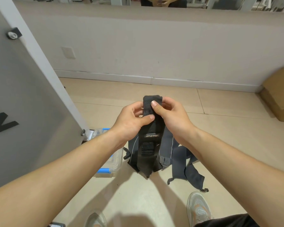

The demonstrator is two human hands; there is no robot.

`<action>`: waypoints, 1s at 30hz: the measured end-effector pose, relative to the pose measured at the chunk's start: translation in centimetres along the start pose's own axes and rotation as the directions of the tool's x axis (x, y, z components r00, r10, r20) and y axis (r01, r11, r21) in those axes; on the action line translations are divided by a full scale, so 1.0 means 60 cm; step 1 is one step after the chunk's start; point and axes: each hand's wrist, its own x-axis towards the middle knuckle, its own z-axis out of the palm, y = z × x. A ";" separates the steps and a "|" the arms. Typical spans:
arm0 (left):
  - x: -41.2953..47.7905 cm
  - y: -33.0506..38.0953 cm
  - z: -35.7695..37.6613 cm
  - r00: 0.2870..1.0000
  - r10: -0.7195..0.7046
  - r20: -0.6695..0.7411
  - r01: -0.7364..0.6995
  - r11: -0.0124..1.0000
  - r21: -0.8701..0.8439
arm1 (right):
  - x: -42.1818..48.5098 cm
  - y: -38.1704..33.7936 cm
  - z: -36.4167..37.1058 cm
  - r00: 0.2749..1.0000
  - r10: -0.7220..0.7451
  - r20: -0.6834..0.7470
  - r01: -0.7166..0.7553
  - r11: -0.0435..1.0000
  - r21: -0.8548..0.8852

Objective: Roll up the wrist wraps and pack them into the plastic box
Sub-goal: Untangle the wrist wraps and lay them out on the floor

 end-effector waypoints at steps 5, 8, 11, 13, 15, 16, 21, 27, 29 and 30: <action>0.001 -0.008 0.002 1.000 -0.025 0.009 0.025 0.999 0.021 | 0.007 -0.008 -0.006 0.998 -0.030 -0.046 0.029 0.999 -0.031; 0.003 -0.012 0.005 0.998 -0.068 0.019 0.068 0.997 -0.020 | 0.011 -0.006 -0.009 0.996 -0.062 -0.069 0.058 0.997 -0.050; 0.004 -0.018 0.007 0.994 -0.086 0.072 0.088 0.996 -0.022 | 0.015 -0.001 -0.009 0.995 -0.064 -0.078 0.061 0.997 -0.036; 0.004 -0.019 0.009 0.989 -0.080 0.121 0.078 0.997 0.021 | 0.016 -0.003 -0.008 0.994 -0.062 -0.087 0.062 0.998 -0.012; 0.004 -0.018 0.010 0.988 -0.063 0.144 0.054 0.996 0.066 | 0.017 -0.007 -0.007 0.991 -0.069 -0.112 0.070 0.998 0.001; 0.004 -0.016 0.010 0.988 -0.052 0.146 0.042 0.997 0.072 | 0.016 -0.011 -0.008 0.990 -0.068 -0.120 0.070 0.997 0.012; 0.014 0.016 0.005 0.998 -0.026 0.065 0.030 0.997 -0.071 | 0.011 -0.007 -0.028 0.991 0.112 0.073 -0.118 0.989 0.094; 0.038 0.050 -0.007 0.991 -0.059 -0.121 0.031 0.975 -0.220 | -0.014 0.020 -0.050 0.902 0.233 0.362 -0.202 0.972 -0.122; 0.050 0.062 -0.013 0.979 -0.044 -0.200 -0.001 0.976 -0.219 | -0.016 0.020 -0.052 0.895 0.248 0.370 -0.208 0.967 -0.146; 0.058 0.069 -0.018 0.969 -0.034 -0.245 -0.022 0.975 -0.221 | -0.017 0.021 -0.053 0.893 0.261 0.368 -0.214 0.963 -0.164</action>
